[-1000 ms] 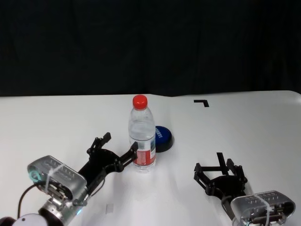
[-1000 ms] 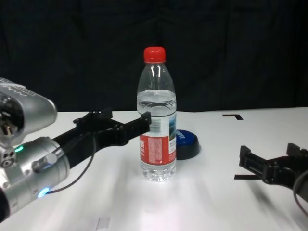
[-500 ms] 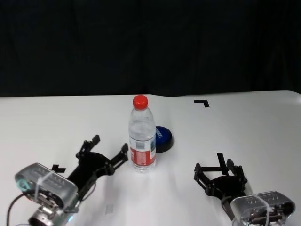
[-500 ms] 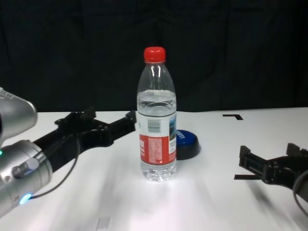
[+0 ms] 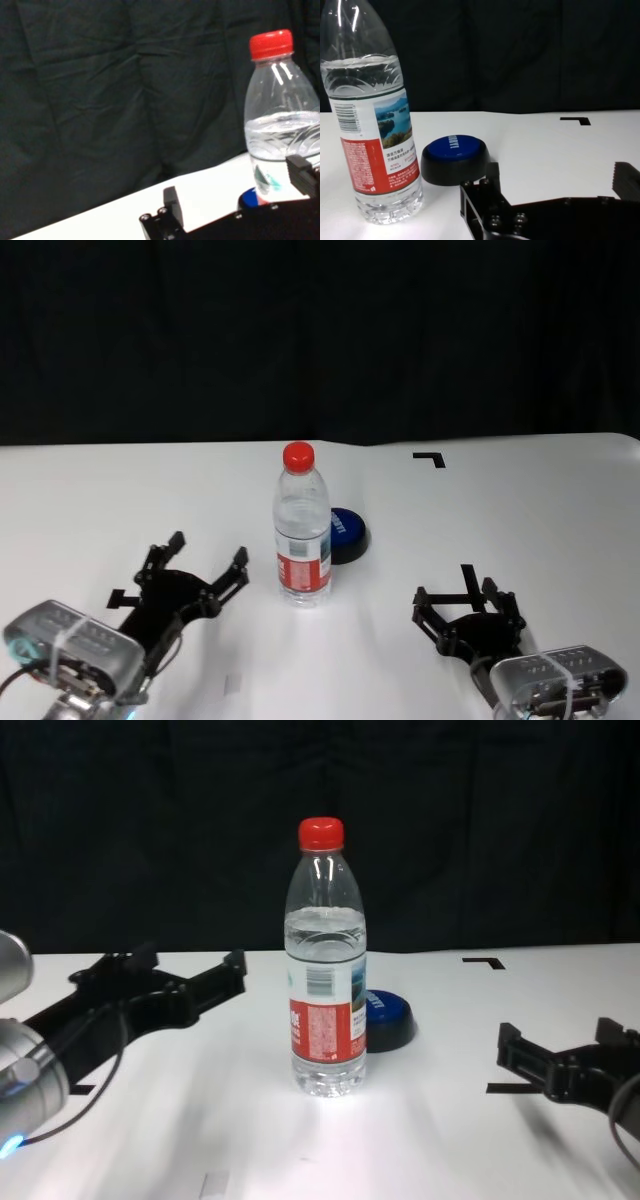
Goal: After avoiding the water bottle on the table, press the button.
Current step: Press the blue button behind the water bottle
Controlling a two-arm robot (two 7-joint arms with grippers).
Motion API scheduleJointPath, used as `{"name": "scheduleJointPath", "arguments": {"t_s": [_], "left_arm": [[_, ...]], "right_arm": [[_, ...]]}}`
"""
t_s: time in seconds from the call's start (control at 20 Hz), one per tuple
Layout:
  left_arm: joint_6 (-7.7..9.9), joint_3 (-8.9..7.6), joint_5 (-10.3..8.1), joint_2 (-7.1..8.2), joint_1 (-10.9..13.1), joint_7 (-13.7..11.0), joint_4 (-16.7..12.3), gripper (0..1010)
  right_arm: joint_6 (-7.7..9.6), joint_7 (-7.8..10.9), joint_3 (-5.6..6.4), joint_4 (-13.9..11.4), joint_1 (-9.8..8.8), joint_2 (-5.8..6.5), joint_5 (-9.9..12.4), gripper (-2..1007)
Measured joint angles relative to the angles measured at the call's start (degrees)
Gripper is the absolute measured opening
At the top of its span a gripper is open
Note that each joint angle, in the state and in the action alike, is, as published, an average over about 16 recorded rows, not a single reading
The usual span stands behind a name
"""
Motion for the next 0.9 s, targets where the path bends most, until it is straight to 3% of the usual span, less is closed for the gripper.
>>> {"name": "scheduleJointPath", "arguments": {"t_s": [0.9], "left_arm": [[1.12, -5.28, 2.69, -1.70, 6.05, 3.90, -5.06, 1009]], "right_arm": [[0.00, 0.00, 0.00, 0.00, 0.00, 0.00, 0.00, 1003]]}}
